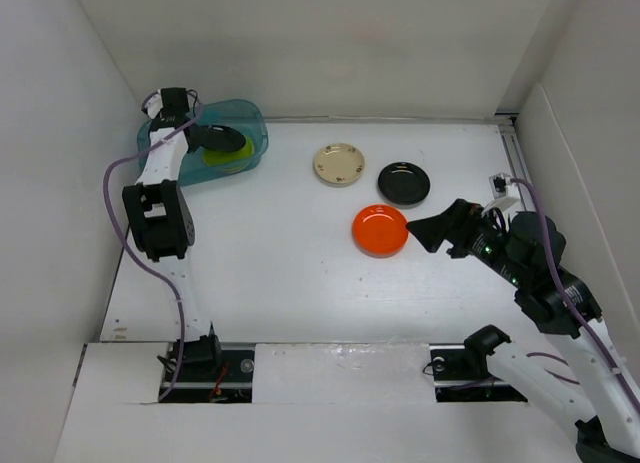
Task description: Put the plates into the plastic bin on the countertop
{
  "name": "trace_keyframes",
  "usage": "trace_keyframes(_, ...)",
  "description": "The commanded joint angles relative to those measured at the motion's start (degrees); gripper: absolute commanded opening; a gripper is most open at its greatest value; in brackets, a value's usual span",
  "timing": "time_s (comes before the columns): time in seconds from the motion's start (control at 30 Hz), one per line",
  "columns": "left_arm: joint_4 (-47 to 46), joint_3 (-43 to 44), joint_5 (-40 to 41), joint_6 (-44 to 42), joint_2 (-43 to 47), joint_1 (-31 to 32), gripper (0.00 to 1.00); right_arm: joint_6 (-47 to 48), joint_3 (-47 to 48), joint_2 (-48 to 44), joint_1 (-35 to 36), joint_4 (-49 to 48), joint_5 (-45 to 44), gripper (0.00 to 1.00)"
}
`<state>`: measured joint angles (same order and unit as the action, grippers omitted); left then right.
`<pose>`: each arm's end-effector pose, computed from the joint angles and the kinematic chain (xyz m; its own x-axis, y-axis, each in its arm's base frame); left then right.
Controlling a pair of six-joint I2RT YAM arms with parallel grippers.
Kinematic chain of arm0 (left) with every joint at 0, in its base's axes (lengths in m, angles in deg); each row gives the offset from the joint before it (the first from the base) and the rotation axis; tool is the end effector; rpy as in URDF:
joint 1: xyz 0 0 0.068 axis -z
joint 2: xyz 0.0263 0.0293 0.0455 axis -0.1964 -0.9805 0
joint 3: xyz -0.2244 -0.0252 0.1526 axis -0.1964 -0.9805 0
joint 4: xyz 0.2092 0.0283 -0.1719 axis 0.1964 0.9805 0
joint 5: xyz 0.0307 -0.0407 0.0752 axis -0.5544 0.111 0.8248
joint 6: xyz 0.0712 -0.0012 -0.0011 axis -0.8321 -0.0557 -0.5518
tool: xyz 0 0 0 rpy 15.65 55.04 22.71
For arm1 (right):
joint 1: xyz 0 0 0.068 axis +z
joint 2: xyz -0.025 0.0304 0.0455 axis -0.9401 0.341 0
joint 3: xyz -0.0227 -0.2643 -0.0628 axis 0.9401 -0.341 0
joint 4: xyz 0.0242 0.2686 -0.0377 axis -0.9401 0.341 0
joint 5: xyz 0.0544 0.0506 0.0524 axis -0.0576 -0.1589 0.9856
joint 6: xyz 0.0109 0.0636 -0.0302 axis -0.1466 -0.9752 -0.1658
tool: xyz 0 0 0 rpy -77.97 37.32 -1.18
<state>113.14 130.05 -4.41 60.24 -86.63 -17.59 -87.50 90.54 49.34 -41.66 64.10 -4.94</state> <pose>0.5264 0.0663 0.2733 -0.2863 -0.6854 -0.6695 -0.5458 0.6910 -0.4740 0.1335 0.0796 0.3802 -0.5030 0.4135 -0.7589 -0.3290 0.7204 0.6106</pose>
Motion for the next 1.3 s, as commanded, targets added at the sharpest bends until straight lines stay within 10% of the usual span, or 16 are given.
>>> trace_keyframes(0.0,1.04,3.91,-5.54,-1.16,-2.21,-1.12,0.0,-0.01,1.49,-0.77,-0.45,-1.95,0.04,0.99)
trace_keyframes(0.17,1.75,6.64,-6.78,-2.3,-5.21,-1.12,0.03,-0.01,1.49,-0.77,-0.45,-0.81,0.04,0.99)
trace_keyframes(0.23,-0.36,4.02,-7.57,-2.3,-1.97,-1.12,0.46,-0.01,1.49,-0.77,-0.45,-0.8,-0.66,0.99)
trace_keyframes(0.43,-5.79,-1.7,-4.5,-4.4,11.47,2.12,1.0,-0.01,1.49,-0.25,-0.45,-0.8,-0.66,0.99)
trace_keyframes(0.93,-25.31,-35.87,-19.0,1.3,27.66,31.46,1.0,-0.71,1.39,-0.94,-0.45,0.16,-1.62,0.99)
trace_keyframes(1.27,-44.2,-55.84,-33.57,-1.07,24.6,38.25,1.0,1.13,6.41,-3.32,-0.45,6.84,-3.46,0.99)
